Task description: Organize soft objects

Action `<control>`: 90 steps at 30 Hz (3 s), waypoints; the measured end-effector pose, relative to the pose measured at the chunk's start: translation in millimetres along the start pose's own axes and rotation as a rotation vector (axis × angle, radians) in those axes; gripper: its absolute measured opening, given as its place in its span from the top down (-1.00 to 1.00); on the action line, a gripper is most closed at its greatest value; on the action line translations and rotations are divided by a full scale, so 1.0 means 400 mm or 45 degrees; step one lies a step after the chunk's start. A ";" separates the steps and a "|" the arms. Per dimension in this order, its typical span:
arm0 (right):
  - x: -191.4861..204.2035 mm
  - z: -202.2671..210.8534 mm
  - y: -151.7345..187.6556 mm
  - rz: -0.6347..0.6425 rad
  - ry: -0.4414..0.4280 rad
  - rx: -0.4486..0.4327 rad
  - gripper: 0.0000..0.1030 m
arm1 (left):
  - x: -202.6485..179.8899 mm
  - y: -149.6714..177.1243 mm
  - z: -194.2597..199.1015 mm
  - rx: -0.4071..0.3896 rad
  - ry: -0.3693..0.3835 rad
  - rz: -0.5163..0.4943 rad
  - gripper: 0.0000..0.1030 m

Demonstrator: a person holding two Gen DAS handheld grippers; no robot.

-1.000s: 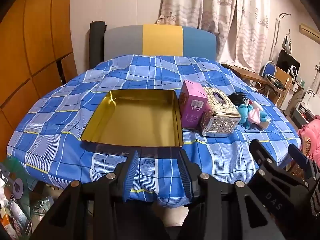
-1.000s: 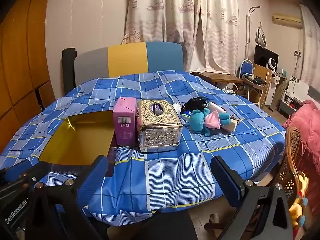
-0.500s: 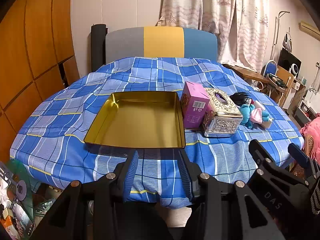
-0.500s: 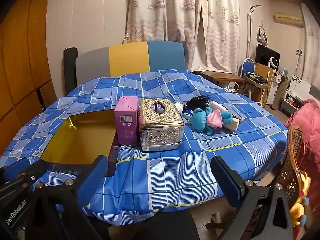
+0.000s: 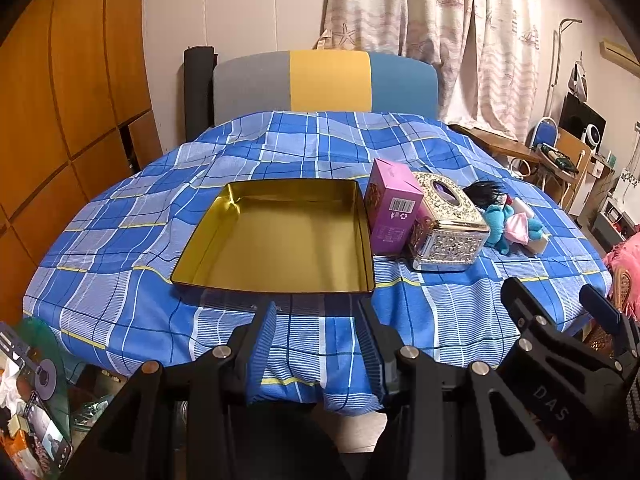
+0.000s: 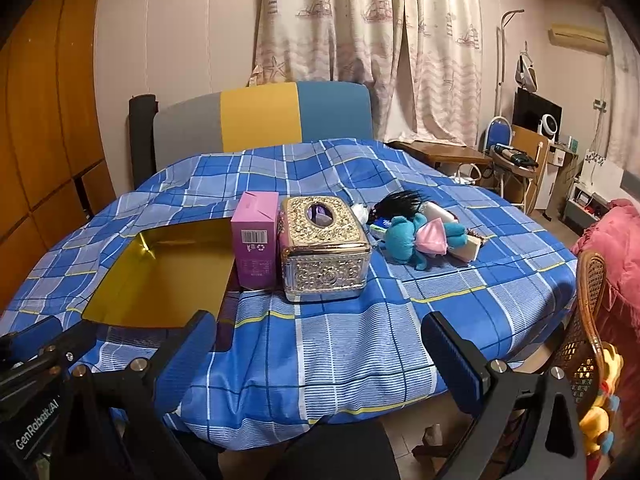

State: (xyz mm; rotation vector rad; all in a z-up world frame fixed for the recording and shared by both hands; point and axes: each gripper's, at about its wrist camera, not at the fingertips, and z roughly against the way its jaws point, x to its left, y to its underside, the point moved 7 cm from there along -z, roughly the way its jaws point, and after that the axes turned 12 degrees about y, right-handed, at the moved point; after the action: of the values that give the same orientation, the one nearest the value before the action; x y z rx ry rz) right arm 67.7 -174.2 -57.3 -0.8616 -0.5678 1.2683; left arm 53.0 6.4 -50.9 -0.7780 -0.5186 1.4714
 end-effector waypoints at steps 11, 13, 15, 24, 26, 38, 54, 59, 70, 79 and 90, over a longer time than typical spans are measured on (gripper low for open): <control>-0.007 -0.008 -0.003 -0.012 0.011 0.001 -1.00 | 0.004 -0.007 0.002 -0.016 -0.001 -0.002 0.21; -0.010 -0.006 -0.004 -0.016 0.013 -0.006 -1.00 | 0.001 -0.005 0.001 -0.016 -0.004 -0.008 0.21; -0.011 -0.006 -0.005 -0.015 0.016 -0.010 -1.00 | -0.003 -0.003 0.000 -0.015 -0.004 -0.014 0.21; -0.027 -0.012 -0.019 -0.045 0.009 -0.024 -1.00 | 0.006 -0.015 -0.009 -0.027 -0.018 -0.013 0.21; -0.034 -0.028 -0.023 -0.048 0.013 -0.008 -1.00 | 0.015 -0.023 -0.024 -0.019 -0.063 -0.020 0.21; -0.056 -0.058 -0.027 -0.063 0.013 0.025 -1.00 | 0.025 -0.027 -0.111 0.103 -0.118 -0.015 0.21; -0.073 -0.065 -0.037 -0.073 0.042 0.013 -1.00 | -0.046 -0.031 -0.076 0.075 0.018 -0.073 0.21; -0.080 -0.091 -0.047 -0.081 -0.014 0.012 -1.00 | -0.082 -0.018 -0.118 0.162 0.143 -0.091 0.21; -0.213 -0.307 -0.015 -0.153 -0.035 0.188 -1.00 | -0.149 -0.009 -0.233 0.306 0.285 -0.089 0.21; -0.359 -0.515 -0.033 -0.121 0.080 0.231 -1.00 | -0.252 -0.060 -0.315 0.326 0.523 -0.067 0.21; -0.496 -0.697 -0.183 -0.045 0.267 0.103 -1.00 | -0.320 -0.016 -0.390 0.482 0.512 -0.061 0.21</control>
State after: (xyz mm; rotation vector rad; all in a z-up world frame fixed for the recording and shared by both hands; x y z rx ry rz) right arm 282.2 -437.8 -141.1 -0.9000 -0.3614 1.1445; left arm 164.0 -142.3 -130.6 -0.7252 0.0470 1.2728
